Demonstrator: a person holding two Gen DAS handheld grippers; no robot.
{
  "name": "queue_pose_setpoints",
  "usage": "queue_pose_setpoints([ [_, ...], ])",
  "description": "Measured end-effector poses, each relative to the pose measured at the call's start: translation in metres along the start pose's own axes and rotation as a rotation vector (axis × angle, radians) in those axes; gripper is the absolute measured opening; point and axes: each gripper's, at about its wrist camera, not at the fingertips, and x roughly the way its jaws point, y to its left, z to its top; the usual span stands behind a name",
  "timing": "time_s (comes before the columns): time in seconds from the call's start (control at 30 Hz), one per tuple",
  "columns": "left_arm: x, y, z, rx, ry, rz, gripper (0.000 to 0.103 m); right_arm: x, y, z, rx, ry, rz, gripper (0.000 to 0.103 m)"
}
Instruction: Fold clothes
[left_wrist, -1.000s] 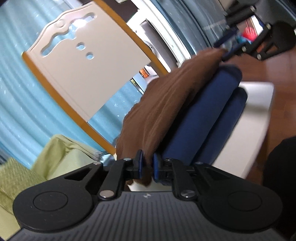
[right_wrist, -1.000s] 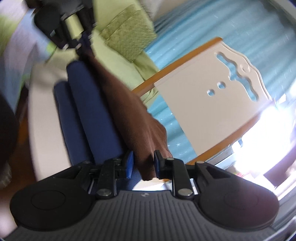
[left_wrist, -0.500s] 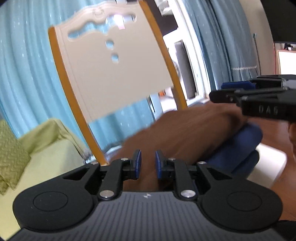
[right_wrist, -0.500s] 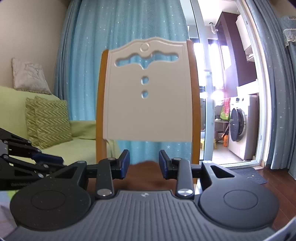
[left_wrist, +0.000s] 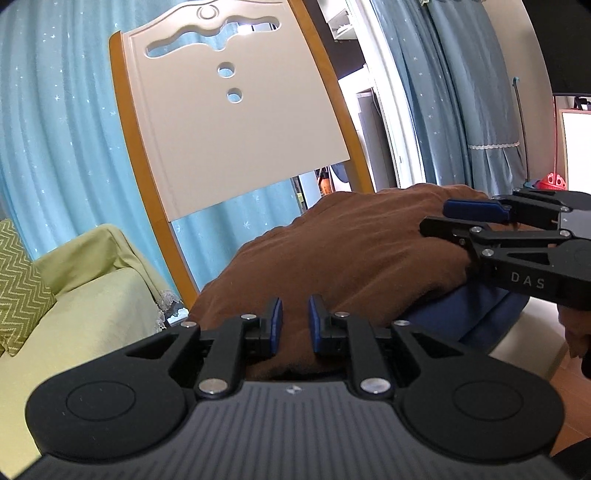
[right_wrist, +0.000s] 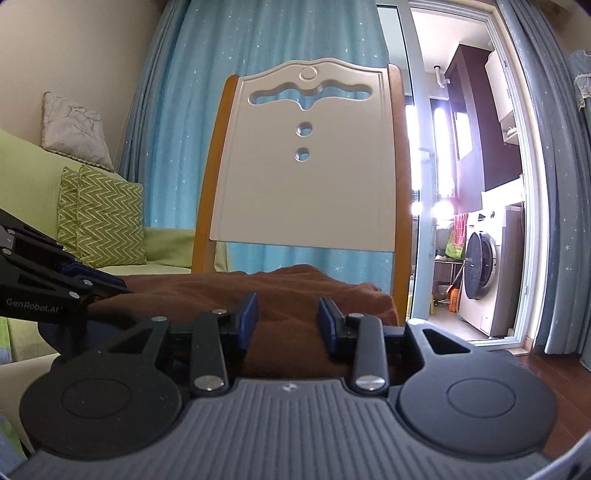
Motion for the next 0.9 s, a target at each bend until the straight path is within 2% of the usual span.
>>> queue_pose_setpoints([
  [0.1, -0.014, 0.009, 0.009, -0.026, -0.007, 0.034, 0.020, -0.007, -0.010, 0.026, 0.005, -0.001, 0.004, 0.033],
  [0.17, -0.017, 0.012, 0.003, -0.045, 0.009, 0.042, 0.020, -0.015, -0.015, 0.031, 0.004, -0.026, -0.022, 0.034],
  [0.23, -0.019, 0.012, -0.005, -0.054, 0.027, 0.045, 0.020, -0.017, -0.021, 0.027, 0.012, -0.007, -0.034, 0.034],
  [0.3, -0.017, 0.007, -0.010, -0.036, 0.028, 0.049, 0.013, -0.014, -0.022, 0.011, 0.020, 0.024, -0.034, 0.034],
  [0.37, -0.015, 0.002, -0.009, -0.027, 0.030, 0.056, 0.010, -0.014, -0.021, -0.002, 0.015, 0.031, -0.041, 0.034],
  [0.5, -0.016, 0.005, -0.002, -0.035, 0.049, 0.063, 0.011, -0.009, -0.024, 0.006, 0.021, 0.069, -0.020, 0.035],
  [0.57, -0.023, 0.006, 0.006, -0.059, 0.057, 0.080, 0.022, -0.008, -0.026, 0.014, 0.020, 0.084, -0.011, 0.039],
  [0.6, -0.030, 0.007, 0.009, -0.079, 0.055, 0.095, 0.040, -0.013, -0.031, 0.028, 0.032, 0.093, -0.012, 0.044],
  [0.63, -0.037, 0.009, 0.013, -0.100, 0.053, 0.111, 0.050, -0.019, -0.032, 0.035, 0.046, 0.085, -0.022, 0.061],
  [0.67, -0.046, 0.010, 0.015, -0.122, 0.047, 0.126, 0.067, -0.030, -0.035, 0.046, 0.058, 0.074, -0.041, 0.081],
  [0.7, -0.055, 0.010, 0.016, -0.142, 0.037, 0.140, 0.082, -0.041, -0.037, 0.056, 0.070, 0.064, -0.059, 0.089],
  [0.73, -0.065, 0.010, 0.016, -0.160, 0.026, 0.152, 0.086, -0.052, -0.039, 0.065, 0.082, 0.063, -0.075, 0.098],
  [0.9, -0.096, 0.005, 0.010, -0.229, 0.087, 0.186, 0.096, -0.094, -0.042, 0.068, 0.161, 0.225, -0.094, 0.099],
])
